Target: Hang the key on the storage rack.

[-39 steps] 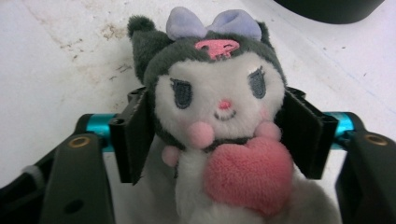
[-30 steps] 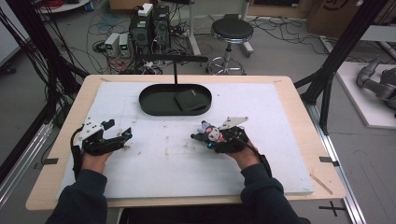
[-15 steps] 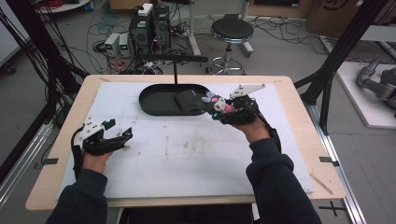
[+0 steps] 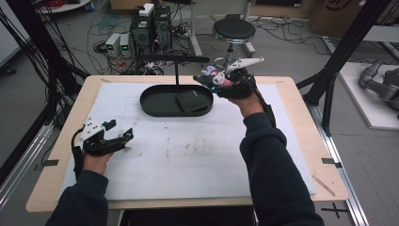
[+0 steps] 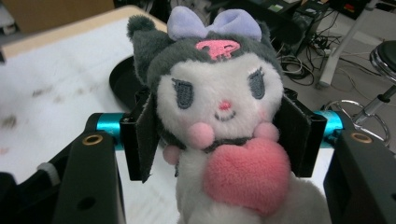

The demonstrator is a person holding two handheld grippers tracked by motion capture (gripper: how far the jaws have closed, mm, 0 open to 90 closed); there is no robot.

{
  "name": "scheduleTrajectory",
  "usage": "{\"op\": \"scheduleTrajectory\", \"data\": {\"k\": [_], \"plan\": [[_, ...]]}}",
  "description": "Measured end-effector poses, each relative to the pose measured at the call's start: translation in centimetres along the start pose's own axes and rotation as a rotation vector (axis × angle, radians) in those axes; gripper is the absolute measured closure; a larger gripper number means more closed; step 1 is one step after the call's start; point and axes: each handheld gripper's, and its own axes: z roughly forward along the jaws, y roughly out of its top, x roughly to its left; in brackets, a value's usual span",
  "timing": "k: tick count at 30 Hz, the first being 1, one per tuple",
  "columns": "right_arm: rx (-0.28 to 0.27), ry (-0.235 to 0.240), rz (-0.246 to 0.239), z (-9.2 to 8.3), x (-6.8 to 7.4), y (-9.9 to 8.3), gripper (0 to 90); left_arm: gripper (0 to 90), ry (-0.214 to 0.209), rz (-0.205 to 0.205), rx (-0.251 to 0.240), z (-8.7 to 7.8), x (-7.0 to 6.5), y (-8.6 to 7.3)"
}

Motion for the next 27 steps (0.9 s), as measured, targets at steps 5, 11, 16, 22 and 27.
{"op": "scheduleTrajectory", "data": {"k": [5,11,16,22,27], "plan": [[-0.017,-0.033,0.021,1.6,-1.1,0.9,38.3,21.5,0.0,0.001,0.001,0.0,0.0,0.0],[-0.032,-0.05,0.072,3.1,-2.2,1.0,38.4,21.5,0.002,-0.004,-0.002,0.0,0.1,0.0],[-0.026,-0.053,0.08,3.7,-2.6,1.3,38.4,21.5,0.002,-0.005,-0.002,0.0,0.2,0.0],[-0.025,-0.087,0.059,4.5,-2.4,3.2,38.4,21.6,0.005,-0.008,-0.003,-0.1,0.3,0.0],[-0.011,-0.132,0.062,5.5,-2.3,4.0,38.4,21.5,0.007,-0.008,-0.005,-0.1,0.4,0.0]]}}
